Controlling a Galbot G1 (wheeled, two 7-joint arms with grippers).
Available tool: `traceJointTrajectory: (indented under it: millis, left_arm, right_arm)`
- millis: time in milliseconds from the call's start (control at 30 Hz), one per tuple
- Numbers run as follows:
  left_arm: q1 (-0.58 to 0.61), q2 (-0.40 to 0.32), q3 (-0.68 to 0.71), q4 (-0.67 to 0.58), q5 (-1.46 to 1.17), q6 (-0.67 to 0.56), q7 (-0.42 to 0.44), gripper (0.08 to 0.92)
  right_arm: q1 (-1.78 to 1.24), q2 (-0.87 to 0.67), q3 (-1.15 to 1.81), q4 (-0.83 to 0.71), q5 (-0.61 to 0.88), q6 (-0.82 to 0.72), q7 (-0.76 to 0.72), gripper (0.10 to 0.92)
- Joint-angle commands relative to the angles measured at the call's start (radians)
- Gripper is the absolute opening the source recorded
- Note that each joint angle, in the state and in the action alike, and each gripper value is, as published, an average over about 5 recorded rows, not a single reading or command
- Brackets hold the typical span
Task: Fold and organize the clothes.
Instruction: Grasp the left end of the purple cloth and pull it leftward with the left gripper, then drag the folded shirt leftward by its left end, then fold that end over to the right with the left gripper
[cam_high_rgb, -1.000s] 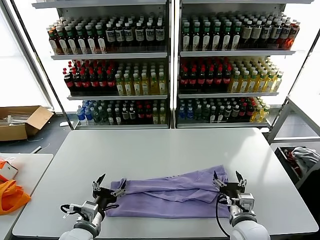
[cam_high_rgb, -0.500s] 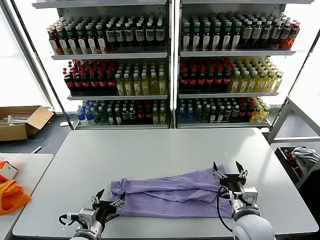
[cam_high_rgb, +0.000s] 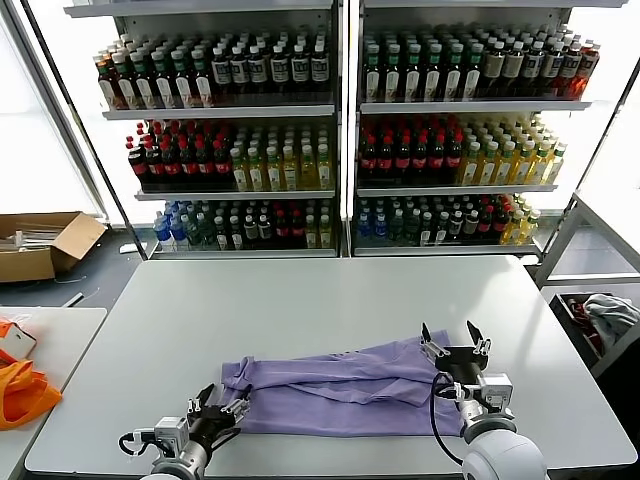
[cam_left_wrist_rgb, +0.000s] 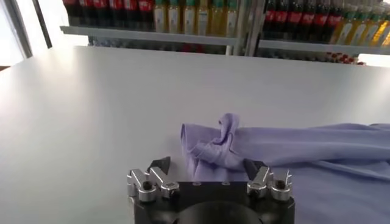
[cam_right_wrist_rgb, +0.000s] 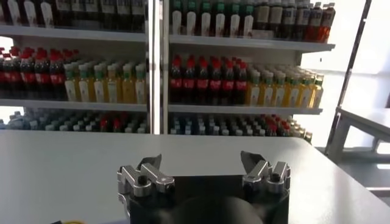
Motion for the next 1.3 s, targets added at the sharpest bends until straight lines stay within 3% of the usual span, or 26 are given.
traceJointTrajectory:
  millis: [33,633,833,1000,1300]
  left_arm:
    - [0.001,-0.009,0.011,0.009,-0.034,0.003,-0.001,0.681]
    - [0.005,-0.004,-0.025,0.025,0.026,-0.058,0.031,0.163]
    - [-0.005,0.041,-0.125,0.011,0.048,-0.082,0.033,0.090]
    - [-0.016,0.134,-0.275,0.008,0.044,-0.099,0.043,0.090]
    - [-0.089,0.414,-0.587,0.149,0.031,-0.125,0.063,0.090]
  right_arm:
    - [0.000,-0.002,-0.003,0.004,0.000,0.000,0.000,0.823]
    - [0.032,-0.003,0.001,-0.007,0.009,0.001,0.000,0.823]
    - [0.057,-0.006,-0.005,-0.015,0.021,-0.001,0.000,0.823]
    - [0.077,-0.007,-0.010,-0.019,0.030,-0.003,0.004,0.823]
    - [0.096,0.000,-0.022,-0.017,0.043,-0.004,0.011,0.823]
